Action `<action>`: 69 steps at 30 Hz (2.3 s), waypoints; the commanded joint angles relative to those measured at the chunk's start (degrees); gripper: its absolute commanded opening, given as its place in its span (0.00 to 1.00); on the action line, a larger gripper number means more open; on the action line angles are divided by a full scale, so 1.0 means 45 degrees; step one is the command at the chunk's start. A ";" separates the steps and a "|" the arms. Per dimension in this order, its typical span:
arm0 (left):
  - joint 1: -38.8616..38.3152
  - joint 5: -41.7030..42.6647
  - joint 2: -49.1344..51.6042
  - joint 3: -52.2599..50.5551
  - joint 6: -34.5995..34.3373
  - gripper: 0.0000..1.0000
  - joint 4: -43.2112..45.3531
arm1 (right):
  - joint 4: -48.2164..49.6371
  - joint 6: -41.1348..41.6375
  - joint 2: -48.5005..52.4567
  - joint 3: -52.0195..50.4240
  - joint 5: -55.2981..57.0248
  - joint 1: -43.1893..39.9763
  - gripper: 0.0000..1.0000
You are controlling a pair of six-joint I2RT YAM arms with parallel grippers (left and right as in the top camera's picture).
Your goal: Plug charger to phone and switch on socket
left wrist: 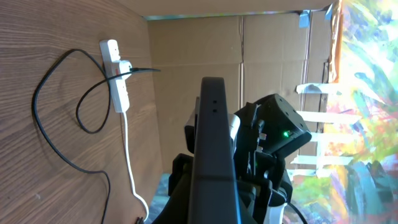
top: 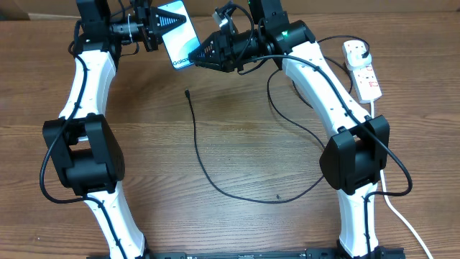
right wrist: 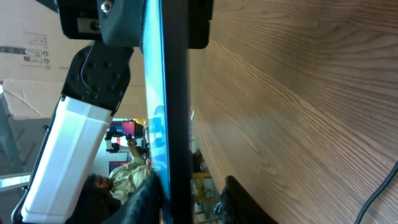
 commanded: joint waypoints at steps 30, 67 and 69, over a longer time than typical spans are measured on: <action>0.1520 -0.0714 -0.0044 0.0180 0.1190 0.04 -0.0053 | -0.2040 -0.3832 0.1831 0.0107 1.2726 0.2856 0.61; 0.1506 -0.0238 -0.0044 0.0180 0.1200 0.04 -0.0053 | 0.0291 -0.5149 0.4872 0.0102 1.4994 0.3983 0.37; 0.1506 -0.0233 -0.0044 0.0180 0.1200 0.04 -0.0053 | 0.0049 -0.5144 0.4881 0.0102 1.4994 0.3983 0.21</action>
